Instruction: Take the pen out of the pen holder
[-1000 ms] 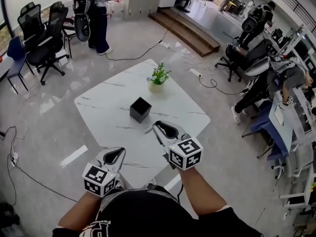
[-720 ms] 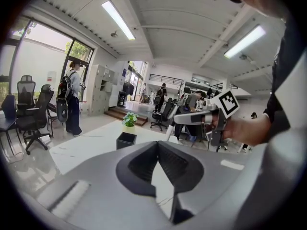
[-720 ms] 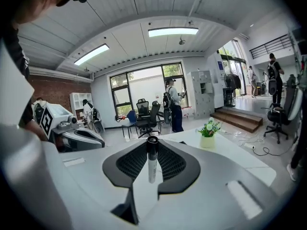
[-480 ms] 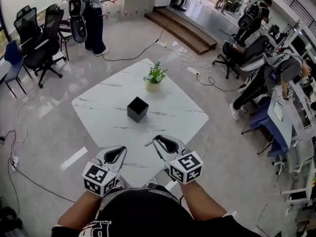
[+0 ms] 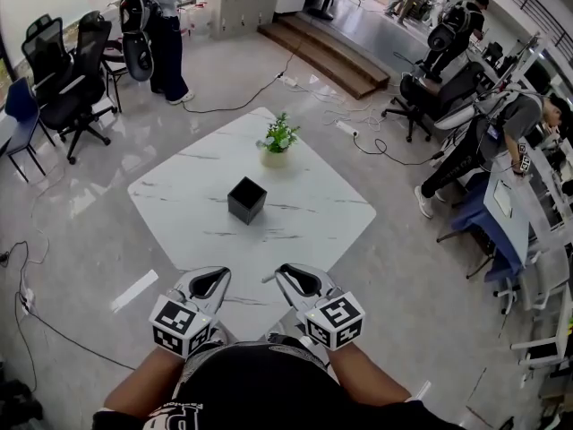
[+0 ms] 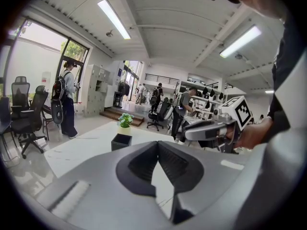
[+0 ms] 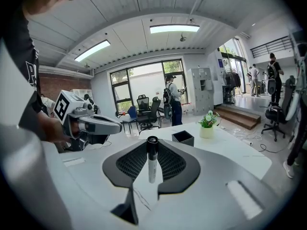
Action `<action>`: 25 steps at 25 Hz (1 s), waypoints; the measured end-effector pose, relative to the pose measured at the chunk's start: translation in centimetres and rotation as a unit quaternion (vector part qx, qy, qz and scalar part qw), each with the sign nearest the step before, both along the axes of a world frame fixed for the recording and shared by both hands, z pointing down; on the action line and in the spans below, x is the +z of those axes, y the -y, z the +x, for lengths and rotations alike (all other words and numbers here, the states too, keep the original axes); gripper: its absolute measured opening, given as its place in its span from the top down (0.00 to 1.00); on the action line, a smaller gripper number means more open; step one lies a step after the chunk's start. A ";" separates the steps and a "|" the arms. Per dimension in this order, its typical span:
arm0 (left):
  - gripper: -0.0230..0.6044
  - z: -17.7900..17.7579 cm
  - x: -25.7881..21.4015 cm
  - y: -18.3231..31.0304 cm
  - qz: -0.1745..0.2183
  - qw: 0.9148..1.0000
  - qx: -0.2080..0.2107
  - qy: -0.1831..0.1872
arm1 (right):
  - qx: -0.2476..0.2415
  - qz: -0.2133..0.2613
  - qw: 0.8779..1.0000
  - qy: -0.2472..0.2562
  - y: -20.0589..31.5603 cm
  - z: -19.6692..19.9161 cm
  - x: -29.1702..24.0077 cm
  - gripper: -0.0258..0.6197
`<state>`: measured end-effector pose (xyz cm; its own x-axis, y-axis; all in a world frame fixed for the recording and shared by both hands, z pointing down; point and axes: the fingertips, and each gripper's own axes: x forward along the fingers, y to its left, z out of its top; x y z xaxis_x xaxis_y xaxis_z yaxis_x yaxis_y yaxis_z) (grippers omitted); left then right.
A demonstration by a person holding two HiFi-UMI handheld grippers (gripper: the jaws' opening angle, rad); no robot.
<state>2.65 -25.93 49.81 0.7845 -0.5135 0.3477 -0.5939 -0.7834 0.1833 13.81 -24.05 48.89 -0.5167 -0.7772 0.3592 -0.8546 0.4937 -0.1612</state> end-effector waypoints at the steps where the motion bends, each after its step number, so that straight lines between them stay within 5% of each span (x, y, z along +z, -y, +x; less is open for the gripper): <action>1: 0.87 0.0 0.0 0.0 0.000 1.000 0.000 0.000 | 0.001 0.000 1.000 -0.001 -0.1 0.0 0.1 0.86; 25: 0.87 -0.2 -0.2 0.0 -0.003 1.000 0.000 -0.004 | -0.005 0.001 1.000 -0.003 -0.2 -0.4 0.2 0.86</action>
